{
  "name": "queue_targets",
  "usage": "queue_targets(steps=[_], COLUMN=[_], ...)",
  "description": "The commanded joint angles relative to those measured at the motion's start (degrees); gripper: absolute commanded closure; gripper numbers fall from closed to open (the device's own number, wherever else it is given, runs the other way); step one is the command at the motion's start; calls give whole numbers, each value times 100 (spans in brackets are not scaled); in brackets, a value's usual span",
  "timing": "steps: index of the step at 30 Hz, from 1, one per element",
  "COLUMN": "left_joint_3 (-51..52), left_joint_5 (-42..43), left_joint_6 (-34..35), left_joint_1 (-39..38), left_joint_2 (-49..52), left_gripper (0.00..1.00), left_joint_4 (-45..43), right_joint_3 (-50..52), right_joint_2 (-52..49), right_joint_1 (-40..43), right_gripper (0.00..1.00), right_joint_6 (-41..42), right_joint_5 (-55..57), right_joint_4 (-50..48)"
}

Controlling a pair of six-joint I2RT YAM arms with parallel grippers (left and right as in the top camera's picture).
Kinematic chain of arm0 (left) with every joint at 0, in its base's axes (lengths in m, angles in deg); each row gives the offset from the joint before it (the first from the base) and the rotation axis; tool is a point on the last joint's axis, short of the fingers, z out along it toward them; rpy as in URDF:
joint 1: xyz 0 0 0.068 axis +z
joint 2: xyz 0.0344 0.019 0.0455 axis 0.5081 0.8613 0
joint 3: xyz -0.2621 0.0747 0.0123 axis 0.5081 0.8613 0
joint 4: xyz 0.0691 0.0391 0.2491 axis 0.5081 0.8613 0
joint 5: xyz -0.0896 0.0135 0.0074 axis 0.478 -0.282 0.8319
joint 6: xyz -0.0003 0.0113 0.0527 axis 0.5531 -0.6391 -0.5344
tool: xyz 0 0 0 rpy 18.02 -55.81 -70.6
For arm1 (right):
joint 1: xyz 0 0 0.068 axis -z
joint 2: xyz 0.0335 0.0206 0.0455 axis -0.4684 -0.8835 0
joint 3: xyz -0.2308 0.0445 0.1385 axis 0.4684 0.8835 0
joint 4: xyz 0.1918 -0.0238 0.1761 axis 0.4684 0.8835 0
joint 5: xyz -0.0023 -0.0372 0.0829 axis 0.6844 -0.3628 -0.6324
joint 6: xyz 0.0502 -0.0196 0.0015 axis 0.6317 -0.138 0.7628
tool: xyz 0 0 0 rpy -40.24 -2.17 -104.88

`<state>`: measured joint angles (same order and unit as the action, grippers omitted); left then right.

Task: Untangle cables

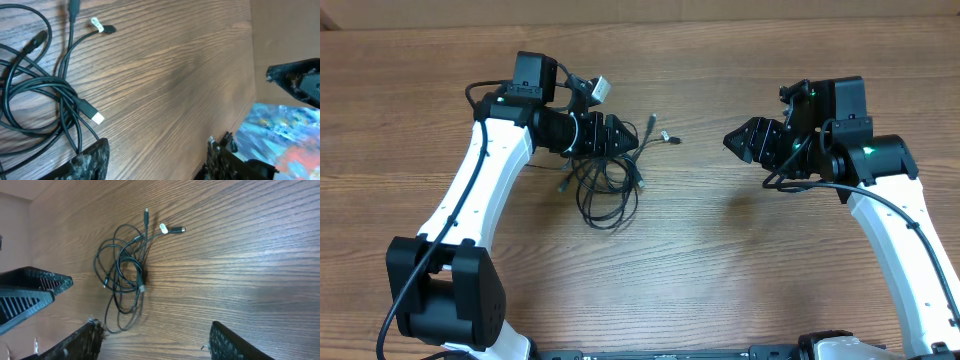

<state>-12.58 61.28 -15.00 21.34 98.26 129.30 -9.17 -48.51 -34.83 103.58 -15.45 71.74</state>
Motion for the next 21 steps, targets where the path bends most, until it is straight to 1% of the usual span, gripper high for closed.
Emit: queue_targets(steps=[1,2,4,5,9,10,13,14,16,17,18,19,21], left_joint_3=[22,22,22,22,22,22,22,22,22,22,22,22,22], left_joint_5=[-1397,-2044,-2894,-3156,-3453,-3637,-4068,-4347,-4465,-4461,-4461,-4459,-4457], left_joint_6=[289,619,1174,1366,1482,1484,1547,1604,1635,1635,1637,1641,1735], left_joint_1=[-184,-295,-459,-538,-734,-758,-763,-763,-763,-763,-765,-778,-807], left_joint_2=[39,79,214,319,811,955,1143,1228,1300,1327,1370,1408,1464], left_gripper=[42,43,47,48,53,55,55,54,56,59,66,70,71], left_joint_4=[11,-7,-76,-136,-439,-511,-538,-505,-509,-516,-516,-496,-457], right_joint_3=[-177,-177,-175,-175,-175,-175,-175,-175,-175,-175,-175,-175,-175], right_joint_2=[-9,-9,-13,-13,-13,-13,-13,-13,-13,-13,-13,-13,-13], right_joint_1=[22,22,22,22,22,22,22,22,22,22,22,22,22], right_gripper=[33,32,31,30,30,30,30,30,30,30,30,30,30], right_joint_6=[-20,-20,-17,-17,-20,-20,-20,-20,-20,-20,-20,-20,-17], right_joint_5=[39,44,127,144,146,146,146,144,146,146,146,146,144], right_joint_4=[-15,-11,-9,-2,20,20,26,31,31,28,28,28,28])
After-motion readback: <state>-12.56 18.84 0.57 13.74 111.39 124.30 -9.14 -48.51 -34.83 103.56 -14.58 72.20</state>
